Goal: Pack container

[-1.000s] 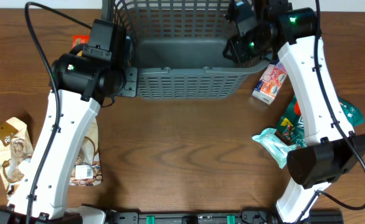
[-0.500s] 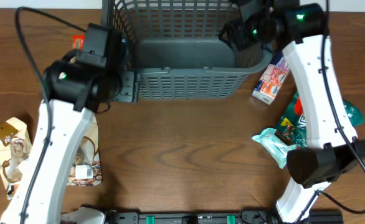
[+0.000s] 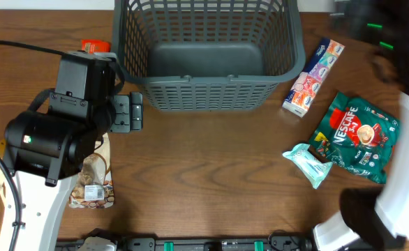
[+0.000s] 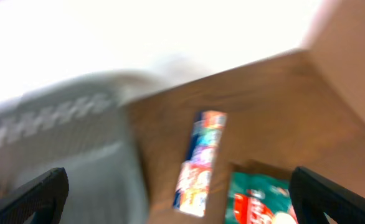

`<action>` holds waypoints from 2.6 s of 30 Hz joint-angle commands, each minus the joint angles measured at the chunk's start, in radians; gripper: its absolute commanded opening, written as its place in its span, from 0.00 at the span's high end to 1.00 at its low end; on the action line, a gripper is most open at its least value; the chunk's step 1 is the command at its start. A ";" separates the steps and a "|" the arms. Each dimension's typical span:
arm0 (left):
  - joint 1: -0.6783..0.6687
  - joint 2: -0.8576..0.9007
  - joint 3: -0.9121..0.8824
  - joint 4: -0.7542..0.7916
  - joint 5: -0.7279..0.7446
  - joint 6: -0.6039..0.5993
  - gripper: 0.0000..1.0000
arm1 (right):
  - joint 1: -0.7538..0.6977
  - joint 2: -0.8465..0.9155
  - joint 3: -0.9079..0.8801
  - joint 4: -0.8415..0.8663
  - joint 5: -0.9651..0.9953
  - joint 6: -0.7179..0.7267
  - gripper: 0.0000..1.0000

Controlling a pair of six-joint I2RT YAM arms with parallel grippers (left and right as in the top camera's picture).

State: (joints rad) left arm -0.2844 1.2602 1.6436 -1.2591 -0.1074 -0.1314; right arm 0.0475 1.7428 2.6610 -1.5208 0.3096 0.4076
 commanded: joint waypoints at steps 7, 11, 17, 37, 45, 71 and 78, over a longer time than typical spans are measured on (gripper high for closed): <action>-0.002 0.009 -0.006 0.000 -0.021 -0.013 0.08 | -0.139 0.093 -0.124 -0.008 -0.007 0.283 0.01; -0.002 0.009 -0.006 0.000 -0.021 -0.013 0.08 | -0.145 0.191 -0.240 0.053 -0.048 0.333 0.01; -0.002 0.009 -0.006 -0.001 -0.021 -0.013 0.08 | -0.144 0.340 -0.327 0.171 -0.143 0.317 0.01; -0.002 0.009 -0.006 -0.009 -0.021 -0.024 0.08 | -0.143 0.730 -0.333 0.325 -0.180 0.263 0.01; -0.002 0.009 -0.006 -0.009 -0.021 -0.024 0.08 | -0.139 0.828 -0.333 0.332 -0.188 0.224 0.04; -0.002 0.009 -0.006 -0.035 -0.021 -0.023 0.08 | -0.138 0.442 -0.220 0.344 -0.122 0.023 0.99; -0.002 0.009 -0.006 -0.042 -0.021 -0.023 0.08 | -0.079 0.169 -0.219 0.422 -0.226 -0.270 0.99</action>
State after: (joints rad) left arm -0.2844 1.2633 1.6432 -1.2987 -0.1127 -0.1387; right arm -0.0765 2.0182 2.4199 -1.1046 0.1459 0.3470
